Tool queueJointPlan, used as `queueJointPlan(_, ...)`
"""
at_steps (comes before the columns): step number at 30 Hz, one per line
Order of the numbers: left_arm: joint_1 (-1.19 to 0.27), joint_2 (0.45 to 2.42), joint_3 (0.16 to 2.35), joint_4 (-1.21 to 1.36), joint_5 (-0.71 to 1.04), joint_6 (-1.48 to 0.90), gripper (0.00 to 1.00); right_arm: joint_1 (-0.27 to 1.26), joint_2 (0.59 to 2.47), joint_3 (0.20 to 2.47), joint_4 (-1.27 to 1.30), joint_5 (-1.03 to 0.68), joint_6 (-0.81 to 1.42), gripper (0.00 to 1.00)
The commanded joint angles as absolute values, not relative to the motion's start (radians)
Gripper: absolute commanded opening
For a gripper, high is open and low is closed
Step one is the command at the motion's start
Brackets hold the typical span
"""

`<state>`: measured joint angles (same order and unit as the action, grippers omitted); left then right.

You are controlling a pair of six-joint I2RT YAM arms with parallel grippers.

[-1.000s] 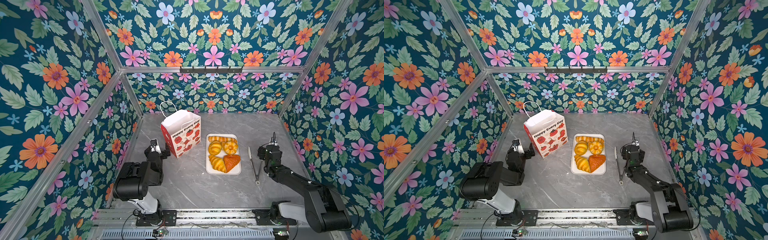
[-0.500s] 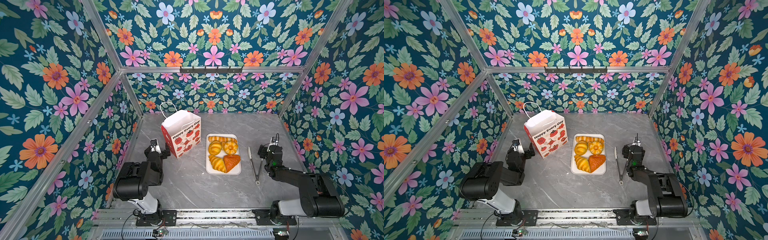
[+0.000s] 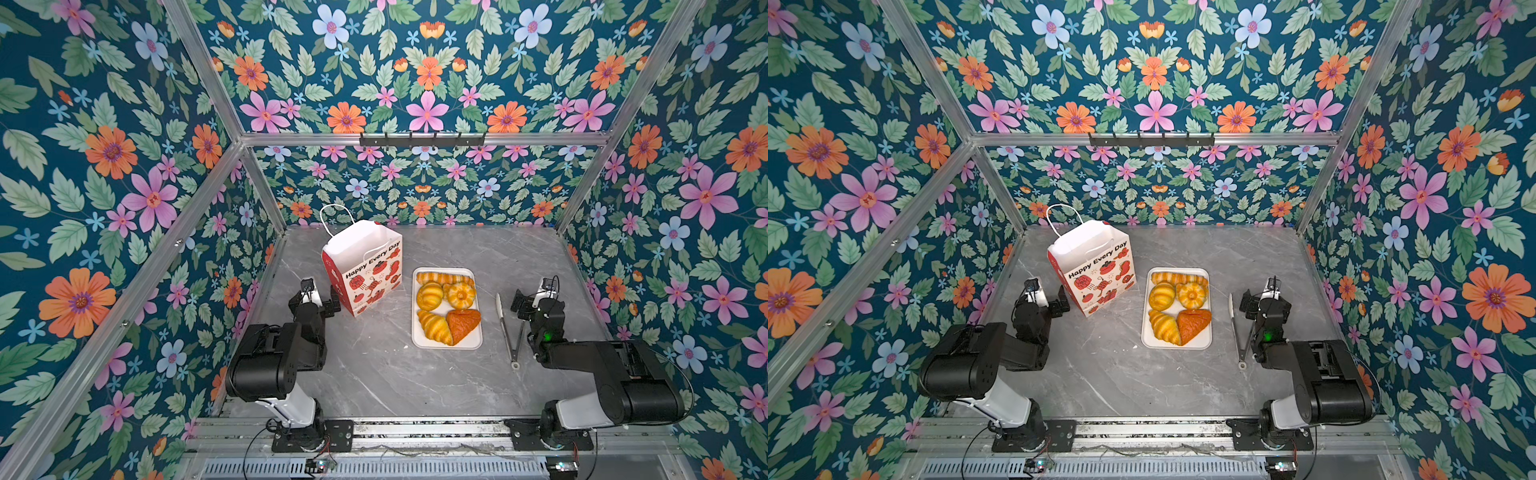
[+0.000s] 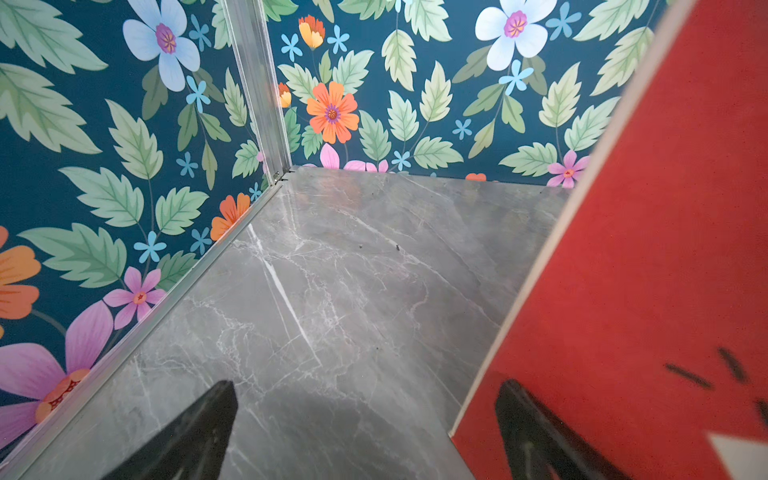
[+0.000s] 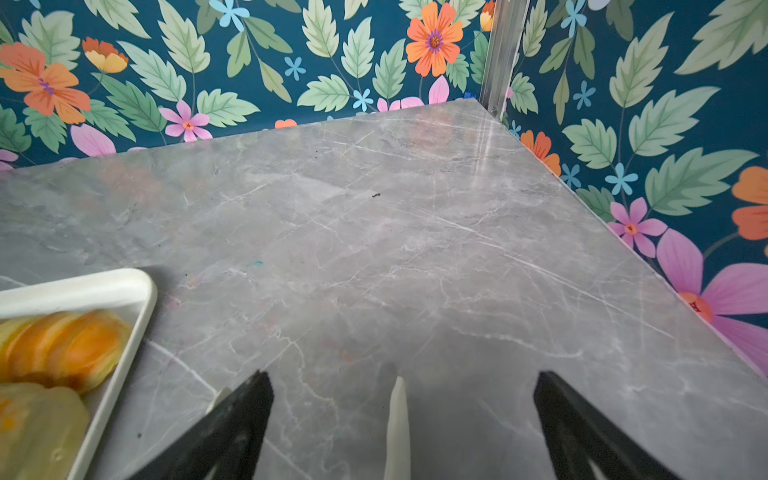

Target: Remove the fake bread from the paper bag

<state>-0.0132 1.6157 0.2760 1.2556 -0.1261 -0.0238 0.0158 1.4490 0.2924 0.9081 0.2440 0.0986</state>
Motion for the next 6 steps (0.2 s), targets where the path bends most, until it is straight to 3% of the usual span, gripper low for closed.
queueJointPlan(1,-0.018,1.618,0.285,1.256,-0.138,-0.011,1.0,0.015,1.443,0.296,0.921,0.248,0.093,0.99)
queueJointPlan(6,-0.02,1.615,0.278,1.269,-0.14,-0.009,1.0,0.016,1.443,0.295,0.922,0.249,0.092,0.99)
